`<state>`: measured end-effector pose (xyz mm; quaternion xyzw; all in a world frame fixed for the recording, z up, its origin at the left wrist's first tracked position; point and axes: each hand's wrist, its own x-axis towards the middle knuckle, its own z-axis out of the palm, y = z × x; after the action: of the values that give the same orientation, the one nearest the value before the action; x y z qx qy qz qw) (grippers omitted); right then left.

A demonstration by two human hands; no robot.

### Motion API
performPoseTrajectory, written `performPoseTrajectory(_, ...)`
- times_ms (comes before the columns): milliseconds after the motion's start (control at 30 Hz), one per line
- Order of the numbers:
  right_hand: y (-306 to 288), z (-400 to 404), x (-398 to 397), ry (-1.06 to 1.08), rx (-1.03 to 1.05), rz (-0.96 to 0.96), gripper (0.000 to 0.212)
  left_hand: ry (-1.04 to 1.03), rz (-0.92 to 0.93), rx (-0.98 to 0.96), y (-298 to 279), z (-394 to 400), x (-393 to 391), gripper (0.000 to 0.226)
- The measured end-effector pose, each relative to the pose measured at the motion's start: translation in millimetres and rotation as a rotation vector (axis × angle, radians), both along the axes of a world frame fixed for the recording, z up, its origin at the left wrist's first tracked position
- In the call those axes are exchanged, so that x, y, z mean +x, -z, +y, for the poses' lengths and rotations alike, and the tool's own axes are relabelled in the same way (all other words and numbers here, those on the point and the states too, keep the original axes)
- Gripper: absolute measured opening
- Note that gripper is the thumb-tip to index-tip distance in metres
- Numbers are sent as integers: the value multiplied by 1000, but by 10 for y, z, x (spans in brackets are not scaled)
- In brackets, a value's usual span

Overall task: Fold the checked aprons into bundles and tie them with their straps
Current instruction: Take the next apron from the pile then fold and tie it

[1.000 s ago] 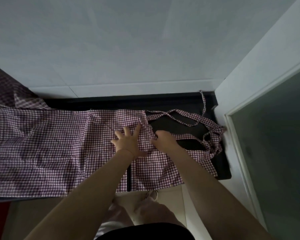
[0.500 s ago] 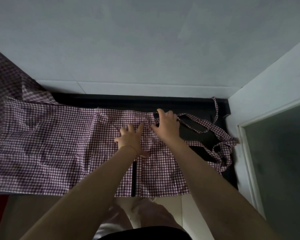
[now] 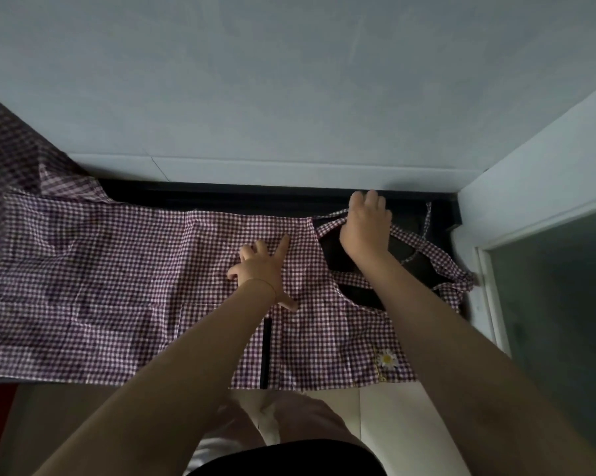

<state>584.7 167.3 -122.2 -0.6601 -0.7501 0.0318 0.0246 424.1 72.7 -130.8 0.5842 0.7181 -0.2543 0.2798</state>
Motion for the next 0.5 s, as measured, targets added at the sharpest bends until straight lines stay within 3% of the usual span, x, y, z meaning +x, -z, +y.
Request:
performPoseTrajectory(67,-2,-81,-47,-21,-175,131,13,-6,11,-1,-4,22,17,147)
performPoseTrajectory(133,69,-159,-130,63,-540,306,31,-5,20,4,-10,32,45,147)
performPoseTrajectory(200,173,-225,-211,144,-752,462,36,2,29,16,-15,27,62,148)
performPoseTrajectory(300,209,-273,-253,237,-845,562,37,1,21,35,-5,3,46,147)
performPoseTrajectory(400,137,-257,-167,268,-860,639,54,2,-4,82,11,-29,51,142)
performPoseTrajectory(500,95,-209,-26,299,-758,529,54,-21,-117,254,39,-55,65,112)
